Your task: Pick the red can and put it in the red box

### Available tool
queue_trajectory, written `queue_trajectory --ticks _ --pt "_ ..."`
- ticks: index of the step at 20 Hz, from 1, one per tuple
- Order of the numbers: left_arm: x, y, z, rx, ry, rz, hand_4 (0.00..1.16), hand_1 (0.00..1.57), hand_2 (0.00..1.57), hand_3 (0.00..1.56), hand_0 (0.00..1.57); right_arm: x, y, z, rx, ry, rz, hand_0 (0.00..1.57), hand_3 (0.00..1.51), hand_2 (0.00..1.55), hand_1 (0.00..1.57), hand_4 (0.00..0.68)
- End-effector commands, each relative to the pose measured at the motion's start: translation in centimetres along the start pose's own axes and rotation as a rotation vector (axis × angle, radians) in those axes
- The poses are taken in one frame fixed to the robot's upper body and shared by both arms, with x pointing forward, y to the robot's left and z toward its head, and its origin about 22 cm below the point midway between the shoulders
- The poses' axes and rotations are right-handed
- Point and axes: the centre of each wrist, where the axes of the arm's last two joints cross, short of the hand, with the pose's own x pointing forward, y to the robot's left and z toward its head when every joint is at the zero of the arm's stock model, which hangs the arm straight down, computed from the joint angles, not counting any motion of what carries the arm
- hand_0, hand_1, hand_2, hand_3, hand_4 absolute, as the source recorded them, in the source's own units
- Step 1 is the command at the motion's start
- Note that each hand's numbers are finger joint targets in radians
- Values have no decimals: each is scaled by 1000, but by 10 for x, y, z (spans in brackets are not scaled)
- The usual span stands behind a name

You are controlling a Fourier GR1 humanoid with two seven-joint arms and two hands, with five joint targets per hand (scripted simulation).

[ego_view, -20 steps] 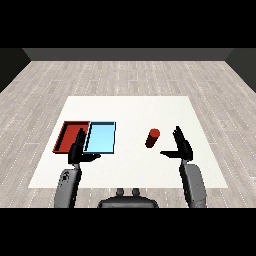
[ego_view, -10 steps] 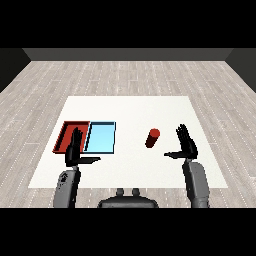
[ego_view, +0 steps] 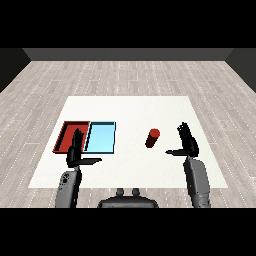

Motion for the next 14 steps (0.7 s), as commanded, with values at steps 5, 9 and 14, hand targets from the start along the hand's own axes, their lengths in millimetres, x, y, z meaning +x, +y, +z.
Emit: queue_trajectory --ticks 5,9,14 --pt "16 -9 -3 -2 -6 7 0 0 0 0 0 -19 15 -8 15 17 -32 0 0 0 0 0" --pt "-4 -6 11 2 -6 16 0 0 0 0 0 -38 35 -8 -5 10 -22 0 0 0 0 0" --pt "1 -2 -1 12 9 15 0 0 0 0 0 -29 21 -40 17 31 -83 0 0 0 0 0"
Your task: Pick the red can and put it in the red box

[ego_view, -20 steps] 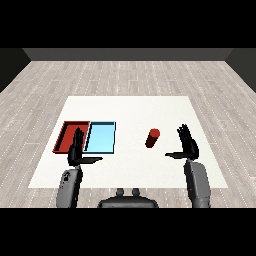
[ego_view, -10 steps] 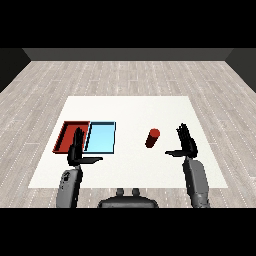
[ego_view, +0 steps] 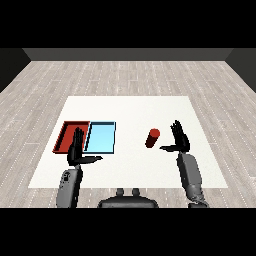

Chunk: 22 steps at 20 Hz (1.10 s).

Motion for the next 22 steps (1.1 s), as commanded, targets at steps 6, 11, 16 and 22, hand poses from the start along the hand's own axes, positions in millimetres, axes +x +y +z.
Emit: queue_trajectory --ticks 6,11,16,22 --pt "-14 -1 -8 -24 12 17 0 0 0 0 0 -7 23 -9 -2 65 -69 0 0 0 0 0" --pt "5 11 18 -17 -7 39 0 0 0 0 0 -43 23 -4 -13 52 -87 0 0 0 0 0" --pt "13 -7 6 12 -5 47 0 0 0 0 0 -37 31 -28 0 43 -116 0 0 0 0 0" --pt "4 13 14 20 0 34 0 0 0 0 0 -60 42 -19 -16 69 -147 0 0 0 0 0"
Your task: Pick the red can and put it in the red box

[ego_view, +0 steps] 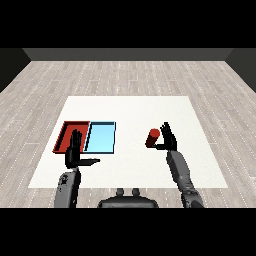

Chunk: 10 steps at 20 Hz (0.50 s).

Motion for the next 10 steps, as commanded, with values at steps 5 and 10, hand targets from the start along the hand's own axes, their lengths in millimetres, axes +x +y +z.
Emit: queue_trajectory --ticks 5,10 --pt "-7 5 -13 -2 -5 12 0 0 0 0 0 -8 24 2 -6 23 0 0 0 0 0 0" --pt "-3 10 -7 7 10 11 0 0 0 0 0 -5 24 -19 -10 32 -25 0 0 0 0 0"
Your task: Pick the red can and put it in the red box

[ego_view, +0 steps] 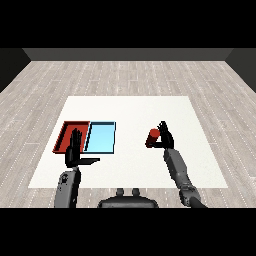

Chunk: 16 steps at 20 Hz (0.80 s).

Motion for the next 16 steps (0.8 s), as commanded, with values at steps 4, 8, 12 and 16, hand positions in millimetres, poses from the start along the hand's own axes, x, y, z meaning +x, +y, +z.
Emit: queue_trajectory --ticks 4,8,12,16 --pt "13 3 -1 1 -7 13 0 0 0 0 0 -15 -1 14 3 -15 -8 0 0 0 0 0" --pt "9 -9 -16 -3 4 10 0 0 0 0 0 -18 5 8 9 16 -8 0 0 0 0 0" --pt "-10 -1 -6 1 -8 -8 0 0 0 0 0 -13 -1 -5 16 16 8 0 0 0 0 0" --pt "12 0 -14 3 -11 3 0 0 0 0 0 -18 15 -5 9 20 -9 0 0 0 0 0"
